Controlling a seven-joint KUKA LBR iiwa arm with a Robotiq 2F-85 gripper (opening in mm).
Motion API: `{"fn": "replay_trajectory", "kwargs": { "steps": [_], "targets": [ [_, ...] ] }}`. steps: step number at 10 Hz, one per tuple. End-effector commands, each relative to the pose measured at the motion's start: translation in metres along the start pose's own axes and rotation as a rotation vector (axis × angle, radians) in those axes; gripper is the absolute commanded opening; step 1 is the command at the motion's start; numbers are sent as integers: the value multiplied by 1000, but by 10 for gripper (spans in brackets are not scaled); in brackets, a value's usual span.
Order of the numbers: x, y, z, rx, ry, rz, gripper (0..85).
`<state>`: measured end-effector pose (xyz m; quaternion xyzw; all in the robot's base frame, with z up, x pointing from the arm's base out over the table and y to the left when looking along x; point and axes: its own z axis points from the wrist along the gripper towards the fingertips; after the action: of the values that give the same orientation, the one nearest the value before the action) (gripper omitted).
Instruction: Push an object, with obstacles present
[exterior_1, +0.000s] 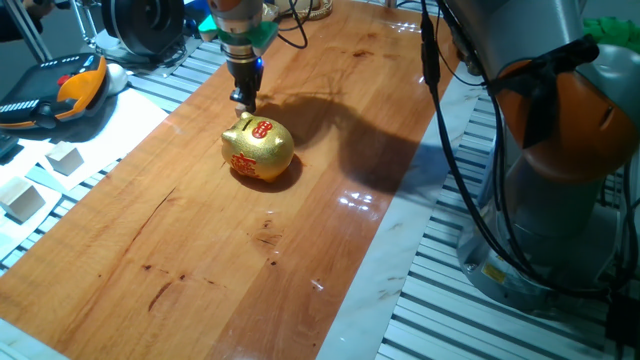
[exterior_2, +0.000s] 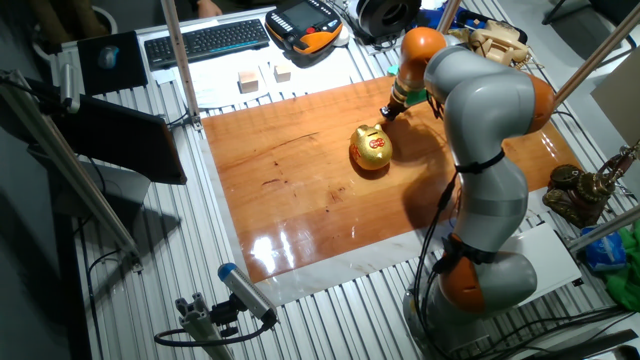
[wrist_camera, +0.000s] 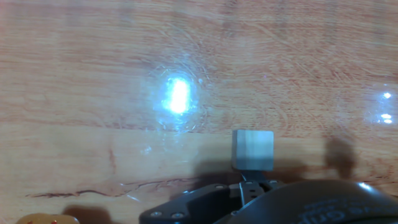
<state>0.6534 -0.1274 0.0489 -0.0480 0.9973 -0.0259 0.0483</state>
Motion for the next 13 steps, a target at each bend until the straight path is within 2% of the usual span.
{"fn": "replay_trajectory", "kwargs": {
  "steps": [1, 6, 8, 10, 13],
  "targets": [
    [0, -1, 0, 0, 0, 0, 0],
    [-7, -2, 9, -1, -1, 2, 0],
    [-4, -4, 4, -3, 0, 0, 0],
    [-1, -9, -9, -9, 10, 2, 0],
    [-11, -28, -7, -1, 9, -28, 0]
  ]
}}
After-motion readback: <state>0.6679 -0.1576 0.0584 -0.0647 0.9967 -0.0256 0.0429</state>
